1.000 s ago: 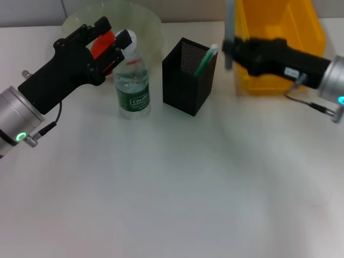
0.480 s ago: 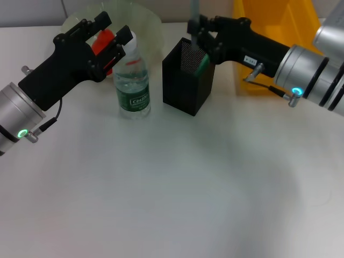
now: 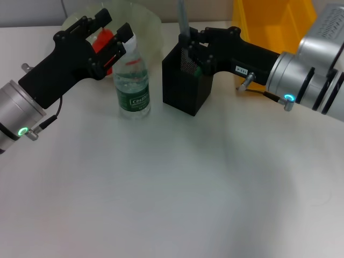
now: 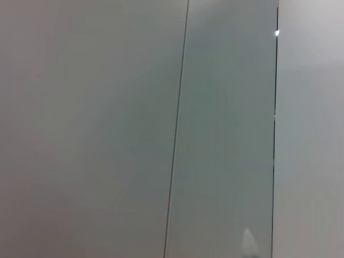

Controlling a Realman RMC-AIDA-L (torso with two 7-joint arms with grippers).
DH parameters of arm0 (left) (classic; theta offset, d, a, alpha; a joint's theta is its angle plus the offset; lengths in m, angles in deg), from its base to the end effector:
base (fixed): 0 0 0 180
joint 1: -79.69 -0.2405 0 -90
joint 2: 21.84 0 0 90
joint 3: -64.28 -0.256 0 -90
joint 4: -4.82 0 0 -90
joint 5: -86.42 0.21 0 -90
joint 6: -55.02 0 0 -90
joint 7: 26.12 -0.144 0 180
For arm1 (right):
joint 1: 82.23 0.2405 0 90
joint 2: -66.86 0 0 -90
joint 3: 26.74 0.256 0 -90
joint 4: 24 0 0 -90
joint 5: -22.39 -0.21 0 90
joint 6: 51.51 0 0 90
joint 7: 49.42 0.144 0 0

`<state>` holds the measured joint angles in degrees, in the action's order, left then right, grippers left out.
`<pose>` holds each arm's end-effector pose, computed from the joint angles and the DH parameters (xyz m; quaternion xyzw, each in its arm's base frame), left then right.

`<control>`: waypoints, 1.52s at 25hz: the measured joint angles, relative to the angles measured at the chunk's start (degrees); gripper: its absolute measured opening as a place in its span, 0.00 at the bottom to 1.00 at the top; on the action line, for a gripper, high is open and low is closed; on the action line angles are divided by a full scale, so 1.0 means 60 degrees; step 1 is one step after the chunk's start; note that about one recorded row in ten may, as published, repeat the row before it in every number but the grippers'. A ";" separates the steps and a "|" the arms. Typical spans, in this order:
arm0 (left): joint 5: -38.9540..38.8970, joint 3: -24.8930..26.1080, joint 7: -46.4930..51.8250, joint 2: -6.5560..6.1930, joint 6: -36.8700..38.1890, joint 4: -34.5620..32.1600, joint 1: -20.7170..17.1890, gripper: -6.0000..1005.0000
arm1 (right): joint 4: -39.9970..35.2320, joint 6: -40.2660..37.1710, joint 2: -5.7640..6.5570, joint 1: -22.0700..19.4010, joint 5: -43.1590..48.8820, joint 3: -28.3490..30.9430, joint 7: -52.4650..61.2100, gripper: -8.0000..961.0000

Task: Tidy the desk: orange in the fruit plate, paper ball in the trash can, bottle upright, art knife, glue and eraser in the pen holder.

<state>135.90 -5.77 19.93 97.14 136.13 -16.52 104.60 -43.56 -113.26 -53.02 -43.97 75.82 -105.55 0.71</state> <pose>-0.2459 0.3317 -0.0101 -0.8183 -0.1408 -0.4531 0.3244 0.1968 0.3857 -0.0640 -0.8906 0.1418 0.3351 0.2728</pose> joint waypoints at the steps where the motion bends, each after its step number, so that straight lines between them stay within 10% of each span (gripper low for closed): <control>1: -0.0003 0.0000 0.0000 -0.0002 0.0001 -0.0002 0.0004 0.56 | 0.0005 0.0113 0.0000 0.0043 -0.0003 -0.0034 -0.0010 0.17; 14: -0.0107 0.0000 -0.0131 -0.0038 0.0004 0.0067 -0.0043 0.56 | -0.0021 0.0313 0.0001 0.0090 -0.0274 -0.0156 0.0011 0.17; 16: -0.0114 0.0000 -0.0132 -0.0040 0.0006 0.0062 -0.0052 0.56 | -0.0032 0.0264 0.0001 0.0007 -0.0578 -0.0157 0.0009 0.37; 19: -0.0120 0.0000 -0.0110 -0.0045 0.0081 0.0007 -0.0063 0.56 | -0.0493 -0.0151 0.0031 -0.0432 -0.0813 -0.0166 0.0115 0.40; 29: 0.1353 -0.0163 0.0454 -0.0254 0.2148 -0.0534 -0.0002 0.56 | -0.5351 -0.3955 0.0782 -0.3099 0.2893 0.1292 0.3546 0.43; 38: 0.3264 -0.0088 0.1719 -0.0233 0.2898 -0.1499 0.0052 0.56 | -0.5433 -0.7301 0.0540 -0.3594 0.5456 0.3937 0.4480 0.43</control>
<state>155.49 -6.30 30.24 95.74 153.52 -25.51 104.91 -76.16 -157.07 -49.78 -65.53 108.56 -81.93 27.60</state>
